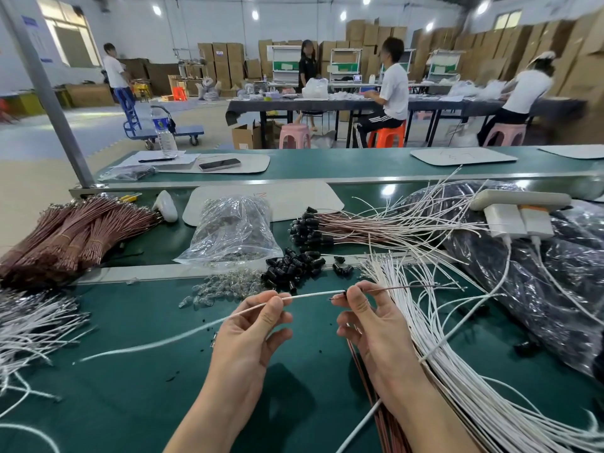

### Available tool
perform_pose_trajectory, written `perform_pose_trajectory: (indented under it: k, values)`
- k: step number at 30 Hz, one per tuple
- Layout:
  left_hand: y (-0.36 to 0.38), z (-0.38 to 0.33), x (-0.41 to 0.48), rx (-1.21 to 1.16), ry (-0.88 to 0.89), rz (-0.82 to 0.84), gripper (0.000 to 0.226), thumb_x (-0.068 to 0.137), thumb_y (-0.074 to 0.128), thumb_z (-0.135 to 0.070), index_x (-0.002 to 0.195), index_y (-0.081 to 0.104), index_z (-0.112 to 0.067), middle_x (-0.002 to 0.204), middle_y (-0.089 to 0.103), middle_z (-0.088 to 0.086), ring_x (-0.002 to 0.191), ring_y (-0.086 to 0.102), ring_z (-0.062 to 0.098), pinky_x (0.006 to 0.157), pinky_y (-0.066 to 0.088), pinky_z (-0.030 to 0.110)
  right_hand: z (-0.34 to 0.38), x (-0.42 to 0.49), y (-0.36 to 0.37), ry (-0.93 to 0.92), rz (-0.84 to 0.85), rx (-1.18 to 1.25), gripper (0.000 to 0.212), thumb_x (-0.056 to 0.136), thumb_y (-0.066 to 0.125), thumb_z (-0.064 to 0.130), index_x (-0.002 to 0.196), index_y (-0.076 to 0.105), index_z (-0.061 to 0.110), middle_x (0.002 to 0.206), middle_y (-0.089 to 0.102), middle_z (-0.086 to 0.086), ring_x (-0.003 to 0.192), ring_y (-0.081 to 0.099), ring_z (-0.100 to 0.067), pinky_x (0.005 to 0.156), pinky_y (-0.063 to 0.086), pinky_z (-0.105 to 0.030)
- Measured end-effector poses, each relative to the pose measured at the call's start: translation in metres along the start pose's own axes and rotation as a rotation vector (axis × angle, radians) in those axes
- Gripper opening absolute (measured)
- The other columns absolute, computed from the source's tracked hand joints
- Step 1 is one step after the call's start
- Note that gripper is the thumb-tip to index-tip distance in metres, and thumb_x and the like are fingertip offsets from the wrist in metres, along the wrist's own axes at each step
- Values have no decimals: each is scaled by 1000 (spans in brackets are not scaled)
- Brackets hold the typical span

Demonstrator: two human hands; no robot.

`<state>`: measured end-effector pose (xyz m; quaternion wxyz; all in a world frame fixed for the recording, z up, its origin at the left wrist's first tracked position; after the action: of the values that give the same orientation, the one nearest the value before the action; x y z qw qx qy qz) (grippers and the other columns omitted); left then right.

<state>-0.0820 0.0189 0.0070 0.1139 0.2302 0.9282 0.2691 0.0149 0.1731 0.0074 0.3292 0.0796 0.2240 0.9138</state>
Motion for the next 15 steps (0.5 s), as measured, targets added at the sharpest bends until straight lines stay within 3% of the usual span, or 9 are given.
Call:
perform_pose_trajectory:
  k: [4,10,15]
  values:
    - [-1,0,-1,22,3,3,17,73,73,-18,89,74,-12,94,77,10,69,70,12,57,58,23,1,0,1,5,-5,-5,45,65,81,40,99,61,19,88,76,-12,59,63,-12,55,54,-23]
    - [-1,0,-2,119,17,8,23,65,78,-41,76,81,-21,88,75,6,68,67,9,57,56,22,0,-1,1,-20,1,-43,41,68,81,38,99,61,19,91,76,-13,63,64,-15,57,55,-24]
    - [3,3,-5,126,-10,37,23,65,80,-43,75,80,-23,92,76,6,72,69,10,59,56,23,1,-2,5,-61,22,-112,46,66,81,39,99,60,16,92,77,-14,66,69,-18,60,57,-25]
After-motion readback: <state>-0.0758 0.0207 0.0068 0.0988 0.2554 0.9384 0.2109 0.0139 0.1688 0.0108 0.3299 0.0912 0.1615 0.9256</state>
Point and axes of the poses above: each hand's wrist, its own x-axis towards the middle knuckle, its own y-axis out of the palm, z = x × y, the point moved 5 cm from there along x, towards the middle knuckle
